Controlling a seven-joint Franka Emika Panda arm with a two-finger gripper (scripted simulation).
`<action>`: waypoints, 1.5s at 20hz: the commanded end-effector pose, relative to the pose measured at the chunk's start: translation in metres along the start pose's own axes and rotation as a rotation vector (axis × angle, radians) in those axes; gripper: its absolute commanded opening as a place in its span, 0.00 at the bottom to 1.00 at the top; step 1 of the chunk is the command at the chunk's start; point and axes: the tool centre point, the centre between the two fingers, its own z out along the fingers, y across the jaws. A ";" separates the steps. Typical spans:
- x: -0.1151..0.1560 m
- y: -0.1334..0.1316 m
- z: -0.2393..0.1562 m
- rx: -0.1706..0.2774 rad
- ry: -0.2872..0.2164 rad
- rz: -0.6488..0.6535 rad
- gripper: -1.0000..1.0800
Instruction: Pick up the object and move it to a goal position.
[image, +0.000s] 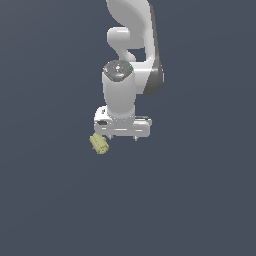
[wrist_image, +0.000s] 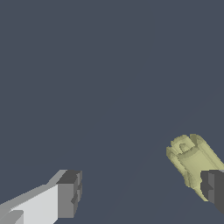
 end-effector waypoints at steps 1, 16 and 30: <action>0.000 0.000 0.000 0.000 0.000 0.000 0.96; 0.005 0.005 -0.014 0.019 0.030 0.029 0.96; -0.003 0.037 0.006 0.007 0.024 -0.135 0.96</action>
